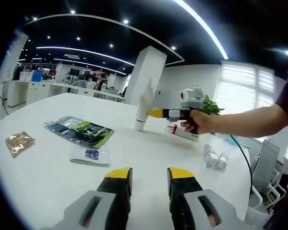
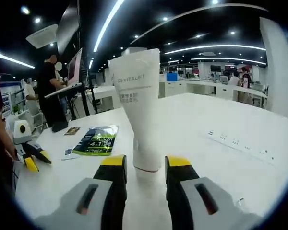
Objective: Arrange the skincare products in the storage area until every visible bottle or jar stands upright without overlapping.
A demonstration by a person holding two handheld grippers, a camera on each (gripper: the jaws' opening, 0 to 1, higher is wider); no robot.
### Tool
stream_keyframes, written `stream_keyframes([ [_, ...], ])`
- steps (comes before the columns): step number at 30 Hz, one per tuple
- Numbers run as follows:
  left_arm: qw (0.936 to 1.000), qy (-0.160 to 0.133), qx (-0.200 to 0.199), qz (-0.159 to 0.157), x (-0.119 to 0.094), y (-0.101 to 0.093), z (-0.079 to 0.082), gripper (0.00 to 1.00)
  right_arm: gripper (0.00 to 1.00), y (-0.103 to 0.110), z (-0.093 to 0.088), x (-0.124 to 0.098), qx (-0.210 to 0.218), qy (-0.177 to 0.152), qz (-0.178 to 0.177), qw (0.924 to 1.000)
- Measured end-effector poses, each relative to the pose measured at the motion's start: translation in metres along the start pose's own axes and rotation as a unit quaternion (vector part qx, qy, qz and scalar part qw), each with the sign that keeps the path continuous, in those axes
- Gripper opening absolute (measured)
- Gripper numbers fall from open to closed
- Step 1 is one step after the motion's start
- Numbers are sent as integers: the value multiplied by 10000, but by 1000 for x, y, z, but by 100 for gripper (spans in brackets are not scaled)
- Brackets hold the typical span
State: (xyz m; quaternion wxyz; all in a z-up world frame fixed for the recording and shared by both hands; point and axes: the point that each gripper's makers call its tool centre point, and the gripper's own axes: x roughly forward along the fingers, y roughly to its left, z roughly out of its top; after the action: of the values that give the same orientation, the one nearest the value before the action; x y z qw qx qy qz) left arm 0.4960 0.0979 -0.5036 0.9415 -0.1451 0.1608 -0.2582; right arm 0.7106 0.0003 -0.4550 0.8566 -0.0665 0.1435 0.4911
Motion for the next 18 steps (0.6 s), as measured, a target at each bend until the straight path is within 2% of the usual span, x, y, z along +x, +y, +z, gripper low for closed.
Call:
stream_keyframes([
  [11,10000,-14,32,-13,-1,0,1,30,22,22,2,-4,37,35,161,9999],
  [18,10000,-11,56,-17,-2,-1,0,30,21,34,4,-2,-79,82,288,9995],
])
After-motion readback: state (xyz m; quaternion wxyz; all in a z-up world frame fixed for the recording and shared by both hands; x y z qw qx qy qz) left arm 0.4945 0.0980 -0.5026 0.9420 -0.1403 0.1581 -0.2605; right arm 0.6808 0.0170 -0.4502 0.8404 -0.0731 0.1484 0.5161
